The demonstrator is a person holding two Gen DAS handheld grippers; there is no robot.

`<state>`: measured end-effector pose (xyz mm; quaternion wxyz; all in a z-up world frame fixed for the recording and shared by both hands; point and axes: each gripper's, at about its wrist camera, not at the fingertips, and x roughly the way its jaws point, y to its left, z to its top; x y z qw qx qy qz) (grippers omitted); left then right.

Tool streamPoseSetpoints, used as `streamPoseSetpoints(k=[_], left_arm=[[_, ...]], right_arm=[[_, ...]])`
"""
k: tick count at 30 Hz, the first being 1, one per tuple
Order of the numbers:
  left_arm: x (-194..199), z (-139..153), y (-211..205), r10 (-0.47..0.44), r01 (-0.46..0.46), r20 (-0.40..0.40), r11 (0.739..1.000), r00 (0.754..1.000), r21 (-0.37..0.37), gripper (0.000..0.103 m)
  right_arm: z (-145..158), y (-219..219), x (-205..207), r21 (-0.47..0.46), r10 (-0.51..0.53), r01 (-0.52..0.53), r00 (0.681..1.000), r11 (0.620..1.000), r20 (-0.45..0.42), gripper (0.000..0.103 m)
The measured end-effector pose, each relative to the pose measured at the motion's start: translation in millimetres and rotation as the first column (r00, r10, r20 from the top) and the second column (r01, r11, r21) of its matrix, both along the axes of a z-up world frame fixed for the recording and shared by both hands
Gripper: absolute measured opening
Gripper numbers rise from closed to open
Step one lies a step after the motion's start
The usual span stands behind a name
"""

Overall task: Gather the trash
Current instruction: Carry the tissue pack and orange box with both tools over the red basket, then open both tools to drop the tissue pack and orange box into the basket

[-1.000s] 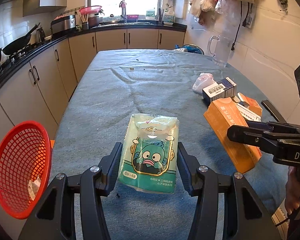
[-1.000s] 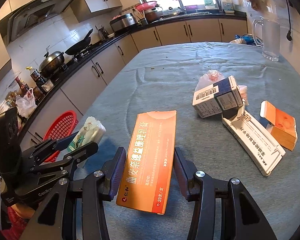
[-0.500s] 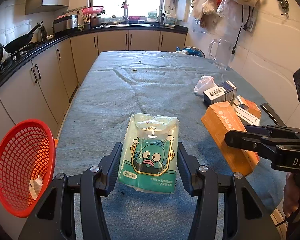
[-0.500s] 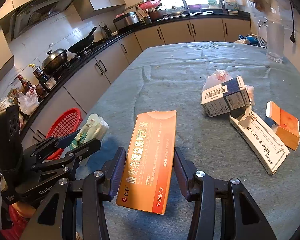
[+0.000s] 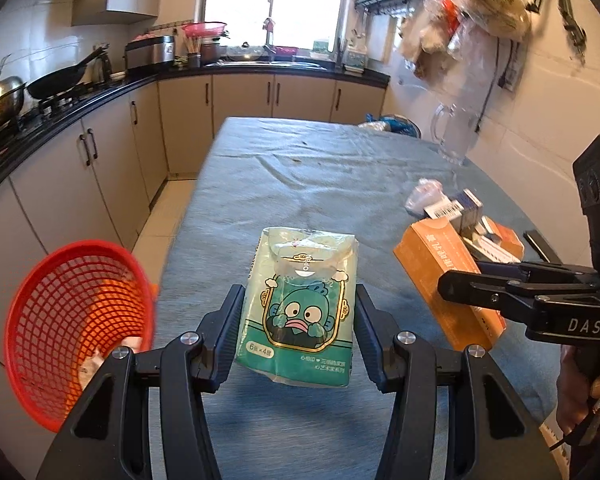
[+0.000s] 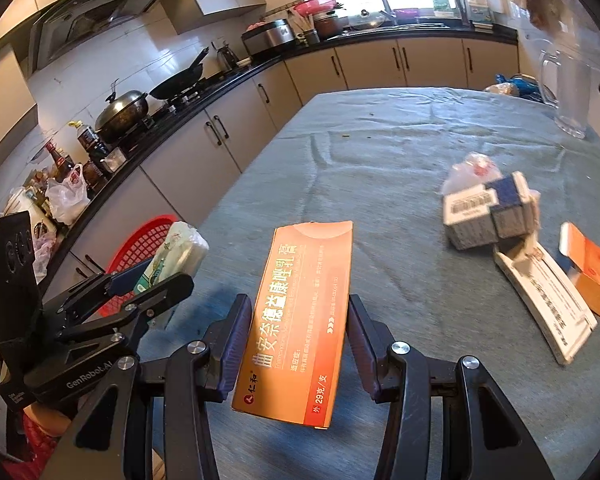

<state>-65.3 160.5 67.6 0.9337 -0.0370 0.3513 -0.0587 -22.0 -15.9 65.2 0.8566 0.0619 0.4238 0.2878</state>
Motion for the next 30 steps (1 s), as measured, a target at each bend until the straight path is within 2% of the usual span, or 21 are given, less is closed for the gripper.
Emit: streamPoseSetpoints(k=[9, 18, 24, 30], left_arm=[[-18, 9, 76, 0.143, -0.142, 0.031, 0.989, 0.989, -0.029, 0.051], [-34, -6, 170, 0.319, -0.318, 0.002, 0.945, 0.948, -0.073, 0.051], [-31, -29, 194, 0.353, -0.357, -0.053, 0.931, 0.934, -0.078, 0.051], [-27, -45, 202, 0.365, -0.371, -0.083, 0.926, 0.927, -0.071, 0.051]], right_arm=[[10, 71, 8, 0.015, 0.118, -0.118, 0.993, 0.993, -0.005, 0.052], [19, 160, 14, 0.034, 0.247, -0.247, 0.969, 0.969, -0.013, 0.052], [7, 209, 26, 0.084, 0.302, -0.296, 0.951, 0.952, -0.071, 0.052], [-13, 245, 35, 0.077, 0.323, -0.316, 0.939, 0.946, -0.120, 0.052]])
